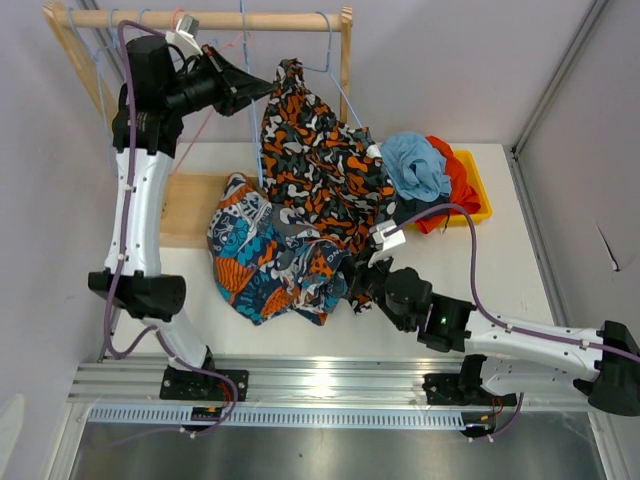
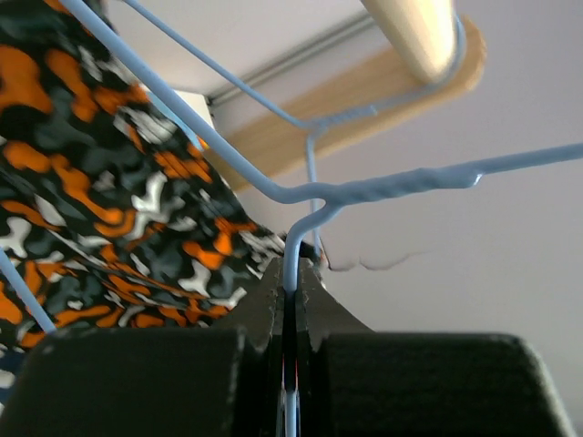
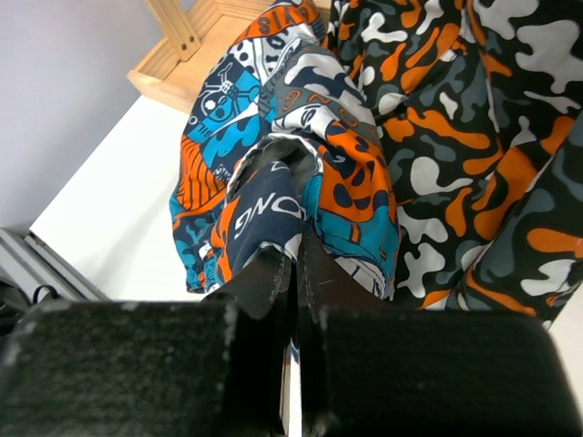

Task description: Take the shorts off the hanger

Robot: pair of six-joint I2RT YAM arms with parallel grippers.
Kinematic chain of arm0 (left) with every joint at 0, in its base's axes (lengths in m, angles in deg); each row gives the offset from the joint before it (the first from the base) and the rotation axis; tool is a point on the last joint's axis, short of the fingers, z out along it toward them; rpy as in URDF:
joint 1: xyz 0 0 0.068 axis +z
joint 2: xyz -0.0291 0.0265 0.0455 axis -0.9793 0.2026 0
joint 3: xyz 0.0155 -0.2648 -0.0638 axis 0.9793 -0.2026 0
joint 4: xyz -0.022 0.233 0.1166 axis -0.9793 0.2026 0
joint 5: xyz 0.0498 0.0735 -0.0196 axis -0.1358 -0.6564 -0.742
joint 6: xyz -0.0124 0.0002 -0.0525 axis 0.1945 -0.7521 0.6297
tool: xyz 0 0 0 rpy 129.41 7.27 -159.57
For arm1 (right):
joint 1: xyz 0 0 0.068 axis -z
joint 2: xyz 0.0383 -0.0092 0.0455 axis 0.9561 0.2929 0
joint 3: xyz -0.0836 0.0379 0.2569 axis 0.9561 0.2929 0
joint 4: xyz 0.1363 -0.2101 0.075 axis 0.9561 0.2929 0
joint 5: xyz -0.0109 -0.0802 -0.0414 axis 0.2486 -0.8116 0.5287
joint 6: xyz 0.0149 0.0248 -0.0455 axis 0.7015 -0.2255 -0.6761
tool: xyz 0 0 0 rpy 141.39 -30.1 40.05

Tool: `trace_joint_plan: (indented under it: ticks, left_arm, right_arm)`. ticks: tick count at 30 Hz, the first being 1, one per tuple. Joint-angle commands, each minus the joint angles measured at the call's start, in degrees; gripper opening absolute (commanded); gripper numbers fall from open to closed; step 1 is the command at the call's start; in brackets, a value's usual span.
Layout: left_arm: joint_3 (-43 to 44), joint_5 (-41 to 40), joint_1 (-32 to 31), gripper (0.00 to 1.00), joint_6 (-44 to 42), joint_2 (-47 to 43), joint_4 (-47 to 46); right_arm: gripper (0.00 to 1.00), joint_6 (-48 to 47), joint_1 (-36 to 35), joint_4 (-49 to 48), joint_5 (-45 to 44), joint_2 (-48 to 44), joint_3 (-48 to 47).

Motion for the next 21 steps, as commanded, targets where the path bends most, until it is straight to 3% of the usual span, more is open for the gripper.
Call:
trace_joint_plan:
  ticks: [1,9,11,14,17,18,21]
  left_arm:
    - [5.08,0.36,2.63,0.00,0.16,4.08,-3.03]
    - [7.91,-0.08,4.13,0.00,0.16,8.49,-3.65]
    - [5.81,-0.34,4.05,0.00,-0.63,7.53,-2.95]
    - [-1.82,0.18,4.13,0.10,-0.63,3.50,-5.05]
    - [-8.77,0.01,4.13,0.36,-1.42,-0.80,-7.08]
    - [-9.40,-0.17,4.13,0.56,-1.77,-1.69,-6.91]
    - [-11.42,-0.78,4.05,0.78,-3.61,-4.68,-5.68]
  right_arm:
    - [0.00,2.24,-1.19,-1.65,-1.42,-0.80,0.75]
    - [0.00,3.82,-3.03,-0.95,-2.74,-0.27,1.64]
    - [0.00,3.47,-3.21,-0.25,-3.00,-0.36,1.11]
    - [0.00,2.25,-4.18,1.69,-4.23,-1.06,-0.29]
    - [0.00,0.06,-5.41,4.32,-5.90,-2.72,-2.93]
    - [0.00,-0.91,-6.02,5.02,-6.95,-3.34,-4.68]
    - [0.00,-5.47,-6.73,8.10,-9.84,-6.42,-9.33]
